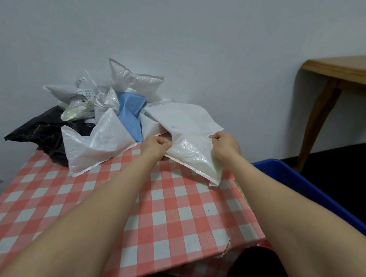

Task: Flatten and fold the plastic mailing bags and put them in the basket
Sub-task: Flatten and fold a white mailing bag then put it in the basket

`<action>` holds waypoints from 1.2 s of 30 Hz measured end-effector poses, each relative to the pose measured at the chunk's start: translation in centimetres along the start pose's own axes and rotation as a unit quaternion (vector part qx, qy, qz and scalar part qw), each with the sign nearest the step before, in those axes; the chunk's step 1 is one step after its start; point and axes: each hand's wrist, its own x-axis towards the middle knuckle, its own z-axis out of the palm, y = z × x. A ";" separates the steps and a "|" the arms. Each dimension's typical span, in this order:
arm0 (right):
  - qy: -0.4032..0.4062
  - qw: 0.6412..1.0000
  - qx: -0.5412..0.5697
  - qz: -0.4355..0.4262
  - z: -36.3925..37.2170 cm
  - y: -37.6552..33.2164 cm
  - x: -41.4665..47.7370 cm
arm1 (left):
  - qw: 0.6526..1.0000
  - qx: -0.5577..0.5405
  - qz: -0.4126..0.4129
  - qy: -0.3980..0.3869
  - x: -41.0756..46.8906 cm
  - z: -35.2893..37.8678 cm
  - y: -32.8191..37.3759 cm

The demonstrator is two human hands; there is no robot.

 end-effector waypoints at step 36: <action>0.023 0.996 0.019 0.080 3.2 0.8 -2.6 | 0.960 0.245 0.122 0.056 -0.6 1.7 -1.9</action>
